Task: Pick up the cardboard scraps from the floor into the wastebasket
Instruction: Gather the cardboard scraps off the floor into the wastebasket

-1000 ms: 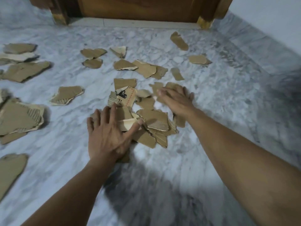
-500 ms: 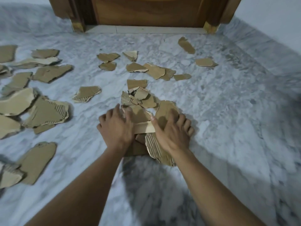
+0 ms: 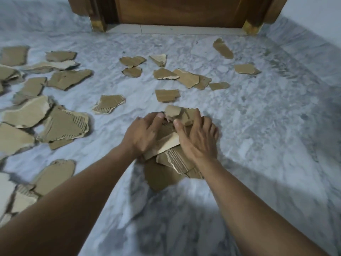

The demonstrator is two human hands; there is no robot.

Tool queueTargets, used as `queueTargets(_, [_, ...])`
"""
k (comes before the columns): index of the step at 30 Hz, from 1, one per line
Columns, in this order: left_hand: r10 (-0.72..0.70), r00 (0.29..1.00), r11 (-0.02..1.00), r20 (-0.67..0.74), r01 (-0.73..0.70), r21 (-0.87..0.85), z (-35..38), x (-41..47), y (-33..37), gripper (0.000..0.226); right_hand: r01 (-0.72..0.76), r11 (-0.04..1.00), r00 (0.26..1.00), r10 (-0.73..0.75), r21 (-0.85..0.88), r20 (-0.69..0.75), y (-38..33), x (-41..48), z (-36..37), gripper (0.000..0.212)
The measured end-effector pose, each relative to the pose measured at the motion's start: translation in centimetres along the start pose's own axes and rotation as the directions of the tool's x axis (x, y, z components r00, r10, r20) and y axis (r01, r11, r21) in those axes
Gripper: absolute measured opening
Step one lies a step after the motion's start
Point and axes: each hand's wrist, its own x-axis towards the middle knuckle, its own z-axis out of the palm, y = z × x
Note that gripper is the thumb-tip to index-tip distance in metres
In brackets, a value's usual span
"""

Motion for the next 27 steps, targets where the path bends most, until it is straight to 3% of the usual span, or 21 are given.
queueTargets(2, [-0.032, 0.999, 0.999, 0.005, 0.032, -0.039, 0.3, -3.1, 0.9, 0.076, -0.029, 0.999, 0.998, 0.027, 0.022, 0.055, -0.4, 0.6, 0.0, 0.088])
queueTargets(5, [-0.045, 0.998, 0.961, -0.045, 0.056, 0.272, 2.4, -7.3, 1.3, 0.121, 0.008, 1.000, 0.988, -0.009, 0.009, 0.156, -0.9, 1.9, -0.5, 0.080])
queueTargets(9, [-0.253, 0.933, 0.870, -0.257, 0.336, 0.362, 4.1, -9.7, 2.2, 0.128, 0.119, 0.992, 0.957, -0.122, 0.028, 0.263, -1.4, 1.6, -0.8, 0.054])
queueTargets(11, [-0.304, 0.900, 0.843, -0.312, 0.407, 0.352, 4.7, -10.2, 2.6, 0.122, 0.117, 0.990, 0.945, -0.137, 0.085, 0.298, -1.4, 0.5, -1.5, 0.048])
queueTargets(16, [-0.367, 0.862, 0.839, -0.350, 0.469, 0.276, 5.2, -10.8, 3.1, 0.117, 0.078, 0.996, 0.935, -0.084, 0.033, 0.344, -1.7, -3.9, -3.3, 0.069])
queueTargets(20, [-0.367, 0.861, 0.842, -0.351, 0.468, 0.267, 4.8, -10.4, 3.5, 0.089, 0.005, 0.998, 0.942, -0.025, 0.062, 0.335, -3.4, -6.5, -2.8, 0.046])
queueTargets(24, [-0.422, 0.857, 0.901, -0.295, 0.433, -0.030, 3.6, -10.9, 3.8, 0.053, 0.015, 0.994, 0.949, -0.048, 0.107, 0.312, -4.0, -7.7, -3.0, 0.028])
queueTargets(27, [-0.398, 0.862, 0.909, -0.315, 0.325, -0.261, 3.0, -11.9, 4.2, 0.031, -0.134, 0.941, 0.947, 0.029, 0.311, 0.320, -3.3, -8.5, -3.4, 0.022])
